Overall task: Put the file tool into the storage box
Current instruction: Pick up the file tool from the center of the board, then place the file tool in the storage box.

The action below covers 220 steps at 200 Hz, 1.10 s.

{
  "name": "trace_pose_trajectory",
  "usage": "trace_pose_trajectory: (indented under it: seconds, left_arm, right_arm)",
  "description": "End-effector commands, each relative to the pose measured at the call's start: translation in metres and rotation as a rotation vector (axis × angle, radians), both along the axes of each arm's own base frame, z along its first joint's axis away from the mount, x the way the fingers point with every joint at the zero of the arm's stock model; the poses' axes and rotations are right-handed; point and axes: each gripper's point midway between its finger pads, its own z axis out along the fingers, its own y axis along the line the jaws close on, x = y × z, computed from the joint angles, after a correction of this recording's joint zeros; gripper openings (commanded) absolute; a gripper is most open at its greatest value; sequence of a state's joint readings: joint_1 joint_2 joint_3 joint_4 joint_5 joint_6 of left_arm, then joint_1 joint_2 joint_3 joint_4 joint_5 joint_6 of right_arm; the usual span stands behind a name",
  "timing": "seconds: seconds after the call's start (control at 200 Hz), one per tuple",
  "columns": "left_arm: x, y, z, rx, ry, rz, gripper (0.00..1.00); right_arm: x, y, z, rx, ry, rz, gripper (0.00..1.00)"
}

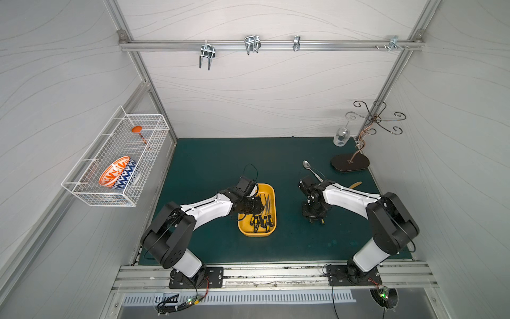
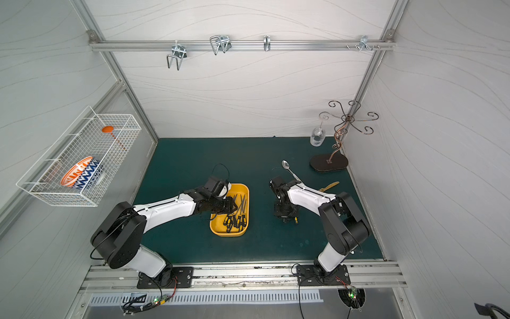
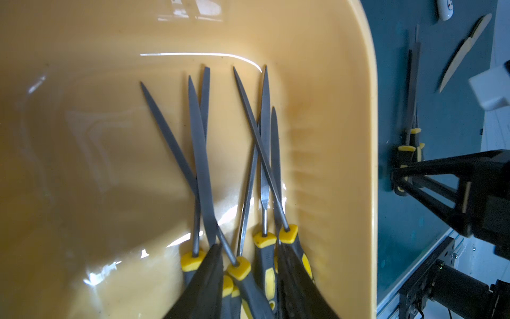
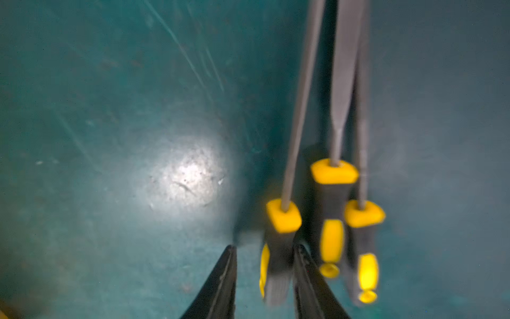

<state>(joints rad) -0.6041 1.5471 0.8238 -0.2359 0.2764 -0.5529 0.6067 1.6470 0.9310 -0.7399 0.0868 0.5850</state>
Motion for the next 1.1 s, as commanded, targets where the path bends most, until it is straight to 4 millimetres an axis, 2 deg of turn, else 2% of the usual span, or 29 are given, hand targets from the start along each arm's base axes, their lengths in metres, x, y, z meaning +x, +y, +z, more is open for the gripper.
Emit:
trace_pose_trajectory:
  seconds: [0.0,0.155,0.23,0.32,0.385,0.6,0.73,0.93,1.095]
  left_arm:
    - [0.013,-0.010,0.022,-0.047,-0.070,-0.011,0.39]
    - [0.014,-0.011,0.026,-0.057,-0.083,-0.009,0.42]
    - [0.014,-0.012,0.029,-0.071,-0.094,-0.009,0.44]
    - [0.014,-0.014,0.035,-0.100,-0.108,-0.012,0.48]
    - [0.014,-0.017,0.042,-0.129,-0.124,-0.015,0.51]
    - [0.016,-0.028,0.076,-0.261,-0.204,-0.028,0.58]
    - [0.015,-0.033,0.094,-0.328,-0.233,-0.041,0.59]
    - [0.014,-0.038,0.112,-0.395,-0.266,-0.051,0.60]
    - [0.014,-0.038,0.108,-0.388,-0.253,-0.048,0.60]
  right_arm:
    - [-0.018,-0.001,-0.016,-0.004,0.081,0.018,0.36]
    - [-0.017,0.006,-0.014,0.018,0.073,0.033,0.27]
    - [-0.015,0.013,-0.011,0.050,0.057,0.047,0.17]
    - [-0.011,0.032,-0.004,0.130,0.008,0.074,0.06]
    - [-0.009,0.051,0.008,0.209,-0.046,0.112,0.03]
    - [-0.006,0.103,0.063,0.400,-0.232,0.235,0.03]
    - [-0.013,0.130,0.089,0.556,-0.244,0.286,0.04]
    - [-0.030,0.165,0.108,0.690,-0.197,0.393,0.05]
    - [-0.034,0.180,0.120,0.717,-0.201,0.436,0.05]
